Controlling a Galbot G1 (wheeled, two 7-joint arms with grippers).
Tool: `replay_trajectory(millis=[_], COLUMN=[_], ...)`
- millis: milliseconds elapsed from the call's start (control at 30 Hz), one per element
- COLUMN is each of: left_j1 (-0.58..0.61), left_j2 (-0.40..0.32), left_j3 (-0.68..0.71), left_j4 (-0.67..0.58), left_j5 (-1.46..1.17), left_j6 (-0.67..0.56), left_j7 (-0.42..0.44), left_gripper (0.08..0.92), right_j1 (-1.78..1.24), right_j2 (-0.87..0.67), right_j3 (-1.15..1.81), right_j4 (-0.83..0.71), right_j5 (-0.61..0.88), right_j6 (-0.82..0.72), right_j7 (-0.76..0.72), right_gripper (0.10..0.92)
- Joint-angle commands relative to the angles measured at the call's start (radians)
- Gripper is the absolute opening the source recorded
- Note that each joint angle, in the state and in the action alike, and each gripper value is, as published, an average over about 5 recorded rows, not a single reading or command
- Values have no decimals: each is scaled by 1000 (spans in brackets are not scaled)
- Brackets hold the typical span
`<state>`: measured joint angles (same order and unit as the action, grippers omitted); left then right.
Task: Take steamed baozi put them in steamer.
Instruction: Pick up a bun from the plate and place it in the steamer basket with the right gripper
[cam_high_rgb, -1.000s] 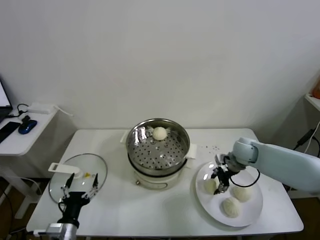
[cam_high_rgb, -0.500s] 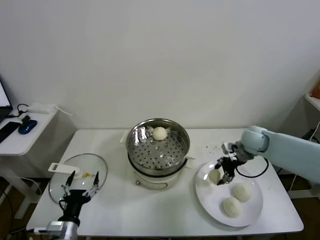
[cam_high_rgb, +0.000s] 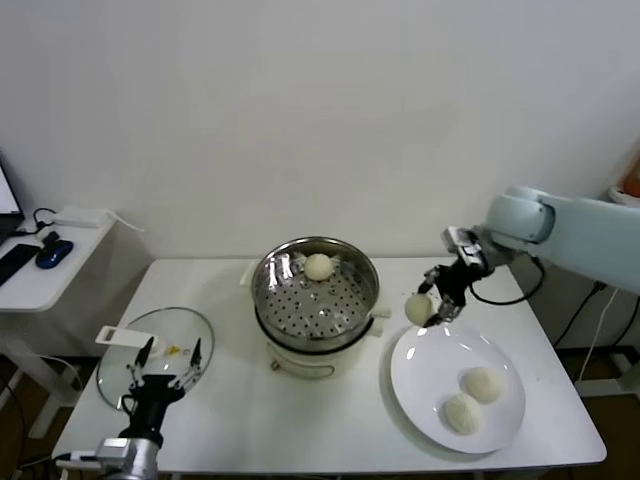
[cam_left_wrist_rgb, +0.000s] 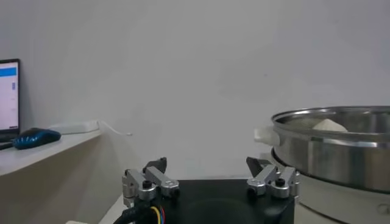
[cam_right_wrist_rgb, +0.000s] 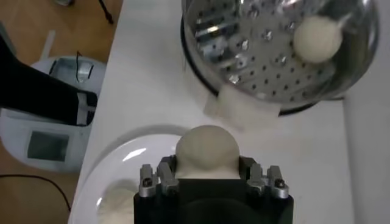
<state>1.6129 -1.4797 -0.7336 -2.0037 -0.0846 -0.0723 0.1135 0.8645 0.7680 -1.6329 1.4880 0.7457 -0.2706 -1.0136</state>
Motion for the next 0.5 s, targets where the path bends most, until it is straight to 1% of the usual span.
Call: replay_trajectory(millis=[33,200,500], left_j1=[1,0,7], left_j2=[0,2,-2], left_j3=[-1,-4,-12], left_j4=[-4,-11,-27], left_j5=[1,1,-3], left_j6=[0,1,8], left_j7=[0,0,-6], left_gripper=[823,823,823], right_j1=[183,108,-65], right_j2=[203,353,581], right_j3=[-93,-44,45], right_j4=[-47,-181,-441], right_j5=[170,178,120], right_j6=[2,-4,-13], right_j7=[-9,-3,-1], right_gripper=[653,653,651])
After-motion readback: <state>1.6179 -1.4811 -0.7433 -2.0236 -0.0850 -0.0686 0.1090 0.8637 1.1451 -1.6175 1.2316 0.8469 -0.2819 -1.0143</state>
